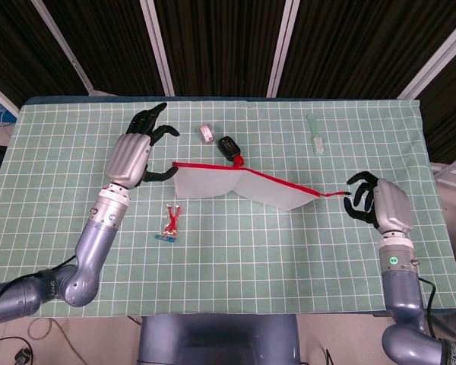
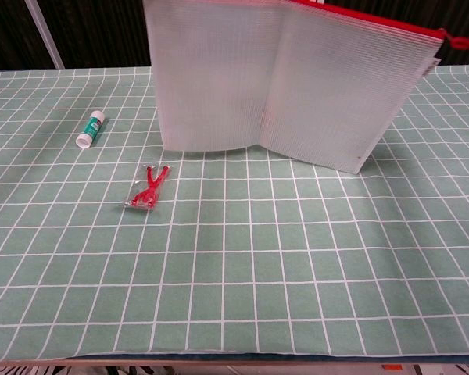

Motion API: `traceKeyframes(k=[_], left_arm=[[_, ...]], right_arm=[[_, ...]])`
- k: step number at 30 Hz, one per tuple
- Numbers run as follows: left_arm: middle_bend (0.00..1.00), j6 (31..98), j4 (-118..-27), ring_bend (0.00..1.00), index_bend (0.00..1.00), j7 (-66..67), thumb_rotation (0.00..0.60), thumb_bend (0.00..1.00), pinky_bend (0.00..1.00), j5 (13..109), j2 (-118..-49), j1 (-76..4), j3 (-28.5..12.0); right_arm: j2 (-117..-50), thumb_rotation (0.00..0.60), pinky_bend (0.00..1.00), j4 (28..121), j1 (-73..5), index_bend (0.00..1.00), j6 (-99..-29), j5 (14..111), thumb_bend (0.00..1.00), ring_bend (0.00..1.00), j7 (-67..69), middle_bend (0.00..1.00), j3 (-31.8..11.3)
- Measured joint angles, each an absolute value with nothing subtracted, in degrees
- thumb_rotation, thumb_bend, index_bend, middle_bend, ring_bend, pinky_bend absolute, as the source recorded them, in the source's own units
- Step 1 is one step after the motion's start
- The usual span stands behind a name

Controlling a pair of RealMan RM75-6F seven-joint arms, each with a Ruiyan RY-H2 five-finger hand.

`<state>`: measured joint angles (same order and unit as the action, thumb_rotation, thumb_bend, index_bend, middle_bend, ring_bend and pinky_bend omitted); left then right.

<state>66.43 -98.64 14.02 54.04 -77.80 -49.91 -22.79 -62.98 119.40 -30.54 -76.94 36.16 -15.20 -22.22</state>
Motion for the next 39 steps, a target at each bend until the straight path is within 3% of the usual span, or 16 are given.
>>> traceKeyframes(k=[6,20,29,33,39], left_arm=[[0.0,66.97,-100.21,0.0,0.23,13.73,0.6,0.14,0.0,53.74,-75.87,-47.93,-22.0],[0.0,70.47,-106.12,0.0,0.2,9.04,0.6,0.13,0.0,60.47,-67.68,-37.97,-15.95],[0.0,77.73,-105.43,0.0,0.07,8.24,0.6,0.06,0.0,71.71,-62.68,-26.85,-5.9],[0.0,81.62,-102.62,0.0,0.02,7.52,0.6,0.05,0.0,75.74,-61.23,-20.85,-1.16],[0.0,86.24,-95.95,0.0,0.0,3.35,0.6,0.04,0.0,78.97,-60.83,-14.02,2.63]], right_arm=[[-62.43,0.6,0.36,119.56,-29.72,0.03,-77.1,37.41,0.22,0.26,-14.14,0.23,-22.07],[-59.28,0.6,0.33,120.34,-24.89,0.01,-78.28,43.53,0.19,0.25,-11.73,0.22,-18.64],[-58.12,0.6,0.26,115.58,-19.74,0.0,-80.32,57.95,0.09,0.05,-12.39,0.01,-10.76],[-58.34,0.6,0.24,110.65,-16.24,0.0,-83.06,65.24,0.07,0.0,-12.28,0.0,-6.9],[-59.8,0.6,0.22,102.3,-11.37,0.0,-86.99,71.91,0.05,0.0,-9.51,0.0,-3.17]])
